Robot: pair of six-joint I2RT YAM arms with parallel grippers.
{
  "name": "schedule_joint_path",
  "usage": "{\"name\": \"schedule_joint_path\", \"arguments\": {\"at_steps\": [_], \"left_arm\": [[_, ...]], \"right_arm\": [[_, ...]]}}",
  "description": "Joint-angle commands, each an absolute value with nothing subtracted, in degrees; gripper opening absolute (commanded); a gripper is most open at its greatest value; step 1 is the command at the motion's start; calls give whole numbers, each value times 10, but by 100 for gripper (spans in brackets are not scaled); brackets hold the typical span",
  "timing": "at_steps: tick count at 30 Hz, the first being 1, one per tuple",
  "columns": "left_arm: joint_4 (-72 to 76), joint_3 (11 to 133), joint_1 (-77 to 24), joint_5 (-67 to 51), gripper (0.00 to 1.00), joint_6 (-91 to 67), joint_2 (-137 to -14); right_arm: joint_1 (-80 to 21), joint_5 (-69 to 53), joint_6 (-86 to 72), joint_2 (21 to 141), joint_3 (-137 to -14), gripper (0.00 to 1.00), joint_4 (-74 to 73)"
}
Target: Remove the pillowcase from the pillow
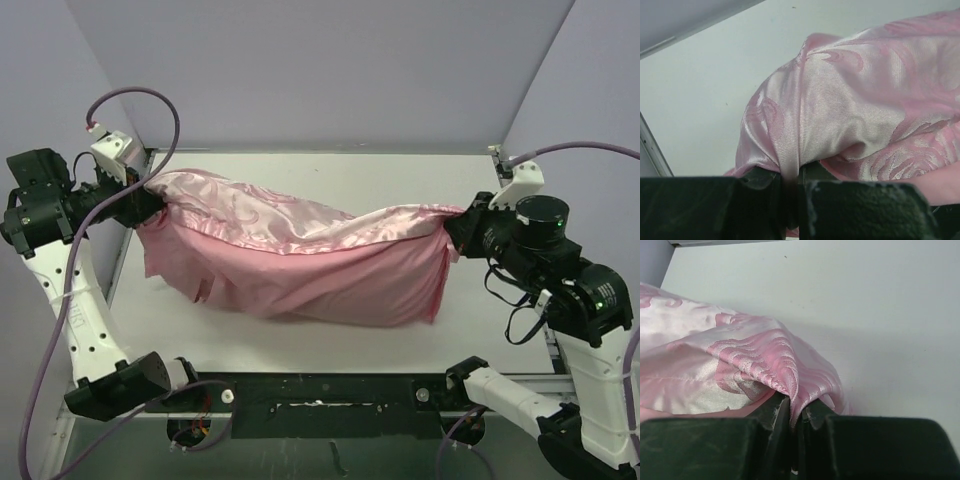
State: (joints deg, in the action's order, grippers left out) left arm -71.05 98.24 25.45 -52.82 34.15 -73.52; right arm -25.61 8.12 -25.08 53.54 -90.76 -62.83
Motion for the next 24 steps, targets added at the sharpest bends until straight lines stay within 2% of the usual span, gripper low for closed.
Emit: {"name": "schedule_joint_path", "arguments": {"at_steps": [1, 6, 10, 11, 12, 15, 17, 18, 20, 24], "left_arm": [[-713, 1041, 248, -578, 0, 305, -729], [-602, 949, 123, -405, 0, 259, -768], [-504, 905, 71, -316, 0, 223, -836], [-488, 911, 67, -303, 0, 211, -859], [-481, 925, 65, -294, 0, 203, -884], [-491, 986, 67, -280, 41, 192, -936], [-493, 1009, 72, -277, 70, 187, -940], [-491, 1011, 75, -283, 80, 188, -933], [-491, 999, 77, -303, 87, 197, -910], [-499, 924, 59, -346, 92, 228, -856]], "right_arm": [[-258, 105, -271, 558, -966, 0, -635], [-243, 110, -246, 651, -933, 0, -593], [-148, 13, -243, 762, -890, 0, -527], [-134, 9, -243, 787, -887, 3, -518], [-126, 19, -242, 808, -890, 11, -516], [-126, 77, -221, 855, -929, 39, -533], [-127, 114, -210, 861, -958, 51, -541], [-127, 128, -204, 856, -966, 59, -537], [-132, 151, -191, 839, -967, 70, -523], [-187, 229, -170, 814, -950, 84, -495]]}}
